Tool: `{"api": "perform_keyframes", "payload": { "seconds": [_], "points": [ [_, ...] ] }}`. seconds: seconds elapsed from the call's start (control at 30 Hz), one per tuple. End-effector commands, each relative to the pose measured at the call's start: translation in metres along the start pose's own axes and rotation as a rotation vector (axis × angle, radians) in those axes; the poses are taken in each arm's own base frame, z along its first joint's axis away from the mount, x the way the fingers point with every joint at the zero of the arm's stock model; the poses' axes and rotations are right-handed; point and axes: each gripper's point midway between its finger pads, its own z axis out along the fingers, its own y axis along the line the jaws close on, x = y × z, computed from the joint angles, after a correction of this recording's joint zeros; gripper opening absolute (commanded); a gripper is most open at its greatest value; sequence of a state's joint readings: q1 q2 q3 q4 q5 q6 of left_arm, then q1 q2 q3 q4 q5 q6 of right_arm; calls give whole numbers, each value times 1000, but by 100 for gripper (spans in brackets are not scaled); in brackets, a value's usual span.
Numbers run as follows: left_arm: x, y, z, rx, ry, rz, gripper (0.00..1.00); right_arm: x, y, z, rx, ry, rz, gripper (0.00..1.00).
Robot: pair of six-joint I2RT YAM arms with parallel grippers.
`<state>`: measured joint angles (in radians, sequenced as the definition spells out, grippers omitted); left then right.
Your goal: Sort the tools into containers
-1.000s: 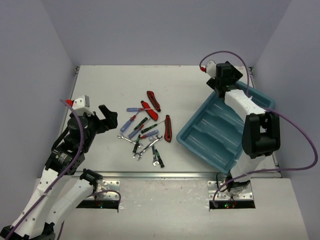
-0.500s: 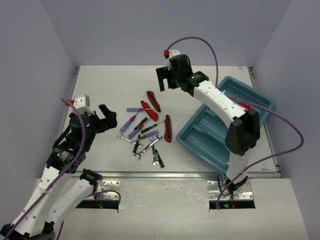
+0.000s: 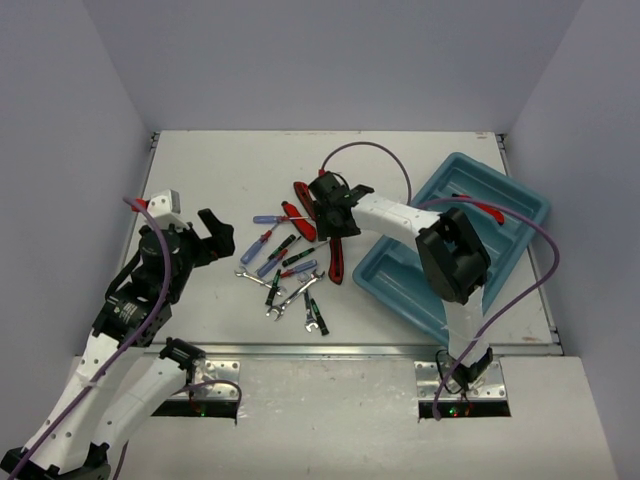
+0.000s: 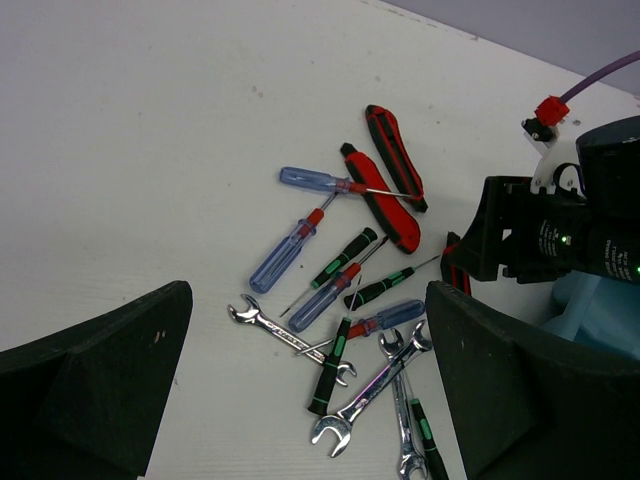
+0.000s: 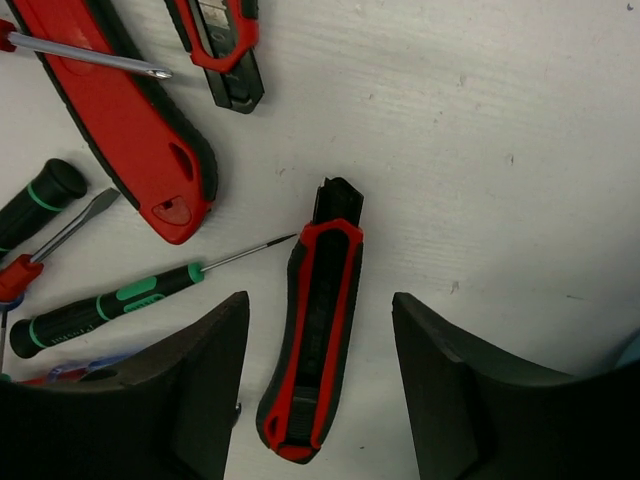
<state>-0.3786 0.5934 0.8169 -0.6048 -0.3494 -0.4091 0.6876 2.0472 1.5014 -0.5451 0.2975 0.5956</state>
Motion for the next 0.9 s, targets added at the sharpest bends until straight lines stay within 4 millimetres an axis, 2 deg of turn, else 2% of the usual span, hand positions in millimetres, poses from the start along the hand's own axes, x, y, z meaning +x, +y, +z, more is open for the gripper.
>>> {"api": "perform_keyframes", "payload": {
  "seconds": [0.0,0.33,0.4,0.47,0.53,0.67,0.87],
  "points": [
    [-10,-7,-2,31,-36,-18,100,4,1,10,-2,20,42,59],
    [-11,-7,-2,33,-41,-20,100,20,0,30,43,120,-11,55],
    [-11,-7,-3,34,-42,-20,100,24,-1,34,51,136,-14,50],
    [-13,-7,-4,36,-47,-22,100,27,-1,36,49,137,-5,33],
    [-12,-7,-4,38,-46,-22,100,26,1,33,36,131,0,25],
    [-12,-7,-4,40,-47,-23,100,9,4,17,16,85,14,17],
    [-13,-7,-5,42,-51,-24,100,-37,19,-19,-75,-36,-5,5]
  ]
}}
